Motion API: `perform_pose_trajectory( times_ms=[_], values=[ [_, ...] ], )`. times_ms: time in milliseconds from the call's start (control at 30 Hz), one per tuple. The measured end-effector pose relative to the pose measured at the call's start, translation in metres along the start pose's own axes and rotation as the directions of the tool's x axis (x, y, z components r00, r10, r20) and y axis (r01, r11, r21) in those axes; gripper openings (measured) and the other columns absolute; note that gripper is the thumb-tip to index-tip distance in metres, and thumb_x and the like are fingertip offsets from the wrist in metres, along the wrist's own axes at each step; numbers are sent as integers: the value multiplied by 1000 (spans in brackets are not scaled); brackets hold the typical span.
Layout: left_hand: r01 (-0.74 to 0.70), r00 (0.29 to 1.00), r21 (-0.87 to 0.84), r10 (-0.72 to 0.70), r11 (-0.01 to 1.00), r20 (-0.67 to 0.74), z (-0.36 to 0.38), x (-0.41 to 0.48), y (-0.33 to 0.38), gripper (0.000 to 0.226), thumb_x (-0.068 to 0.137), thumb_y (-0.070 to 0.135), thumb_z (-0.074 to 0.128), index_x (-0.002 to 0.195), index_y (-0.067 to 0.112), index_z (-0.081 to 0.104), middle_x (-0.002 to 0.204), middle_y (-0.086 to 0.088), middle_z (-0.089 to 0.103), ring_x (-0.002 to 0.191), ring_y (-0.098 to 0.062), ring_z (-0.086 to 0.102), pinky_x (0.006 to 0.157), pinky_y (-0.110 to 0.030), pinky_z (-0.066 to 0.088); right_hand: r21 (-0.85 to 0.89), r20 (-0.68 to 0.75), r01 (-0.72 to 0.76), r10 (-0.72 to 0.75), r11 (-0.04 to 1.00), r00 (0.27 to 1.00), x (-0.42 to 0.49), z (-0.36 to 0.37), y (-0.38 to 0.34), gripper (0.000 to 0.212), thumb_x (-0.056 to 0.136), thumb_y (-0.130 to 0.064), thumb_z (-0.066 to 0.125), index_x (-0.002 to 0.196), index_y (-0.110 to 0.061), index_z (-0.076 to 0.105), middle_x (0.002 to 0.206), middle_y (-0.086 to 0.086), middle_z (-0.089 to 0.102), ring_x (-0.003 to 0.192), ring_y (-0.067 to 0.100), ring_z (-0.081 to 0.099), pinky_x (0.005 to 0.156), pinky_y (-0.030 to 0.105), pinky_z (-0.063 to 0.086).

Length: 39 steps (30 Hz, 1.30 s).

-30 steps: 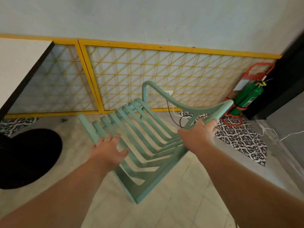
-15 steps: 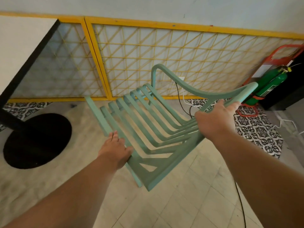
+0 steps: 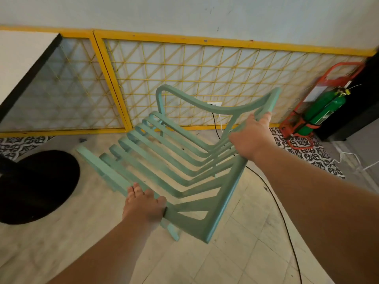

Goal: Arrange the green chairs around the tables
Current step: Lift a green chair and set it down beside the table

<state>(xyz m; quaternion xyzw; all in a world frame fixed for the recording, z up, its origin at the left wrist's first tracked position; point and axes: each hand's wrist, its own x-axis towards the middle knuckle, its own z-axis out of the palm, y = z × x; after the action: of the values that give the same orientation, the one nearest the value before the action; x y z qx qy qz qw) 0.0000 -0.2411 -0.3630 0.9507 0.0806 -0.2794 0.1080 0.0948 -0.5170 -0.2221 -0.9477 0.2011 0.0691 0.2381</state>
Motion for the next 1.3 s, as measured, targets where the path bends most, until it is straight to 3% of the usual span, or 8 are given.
perform_pose_trajectory(
  times_ms=[300, 500, 667, 833, 1033, 1133, 1233, 1300],
  values=[
    [46, 999, -130, -50, 990, -23, 6, -3, 13, 65, 103, 44, 20, 158, 10, 26, 168, -26, -9, 156, -39, -8, 126, -50, 9, 1, 20, 27, -27, 1000, 999, 19, -3, 0, 91, 87, -30, 59, 165, -22, 11, 167, 2, -26, 148, 39, 30, 105, 49, 51],
    [37, 999, -53, -39, 998, -31, 6, 4, 22, 56, 106, 39, 25, 153, 11, 39, 164, -31, 9, 152, -50, -3, 126, -55, 8, 11, 30, 41, -42, 999, 999, 35, -7, -2, 91, 86, -26, 57, 165, -23, 12, 167, 2, -26, 149, 39, 30, 101, 48, 53],
    [29, 999, -50, -30, 998, -16, 6, 5, 28, 56, 106, 38, 20, 154, 14, 36, 166, -30, 4, 153, -48, -8, 126, -55, 5, -16, 45, 38, -37, 999, 998, 44, -8, -4, 89, 86, -25, 57, 164, -24, 13, 167, 4, -25, 141, 38, 40, 92, 48, 58],
    [45, 999, -61, -46, 997, -14, 8, 10, 34, 56, 106, 36, 21, 154, 11, 34, 165, -31, 8, 153, -49, -8, 126, -56, 4, 4, 54, 59, -59, 998, 997, 56, -11, -4, 89, 87, -27, 57, 164, -24, 12, 167, 1, -26, 146, 37, 35, 98, 47, 55],
    [63, 997, -95, -66, 993, -33, 8, 20, 34, 58, 104, 42, 24, 151, 11, 41, 162, -35, 9, 152, -52, -3, 125, -56, 7, -10, 52, 59, -58, 998, 997, 59, -10, -4, 92, 83, -25, 56, 164, -27, 12, 167, 0, -24, 144, 36, 38, 94, 47, 57],
    [82, 995, -39, -84, 996, -49, 7, 25, 33, 59, 103, 46, 32, 148, 10, 47, 161, -33, 15, 150, -49, 7, 124, -54, 15, -18, 43, 67, -66, 998, 997, 58, -10, -4, 94, 84, -27, 58, 164, -29, 9, 168, 2, -23, 152, 37, 23, 101, 50, 53],
    [-31, 999, 60, 30, 998, 9, 12, 28, 23, 55, 102, 47, 25, 148, 23, 44, 164, -33, 2, 151, -53, -5, 124, -57, 9, -102, -18, 59, -61, 993, 998, 41, -9, -7, 93, 90, -35, 56, 164, -20, 3, 170, 12, -15, 156, 39, -2, 118, 55, 33],
    [-120, 992, 94, 115, 988, 57, 15, 30, 8, 50, 103, 49, 22, 150, 37, 35, 166, -27, 2, 150, -54, -11, 122, -62, 6, -93, 6, 59, -59, 994, 998, 9, -1, -13, 96, 90, -41, 56, 163, -15, 1, 169, 17, -15, 156, 39, -9, 121, 55, 21]
  ],
)
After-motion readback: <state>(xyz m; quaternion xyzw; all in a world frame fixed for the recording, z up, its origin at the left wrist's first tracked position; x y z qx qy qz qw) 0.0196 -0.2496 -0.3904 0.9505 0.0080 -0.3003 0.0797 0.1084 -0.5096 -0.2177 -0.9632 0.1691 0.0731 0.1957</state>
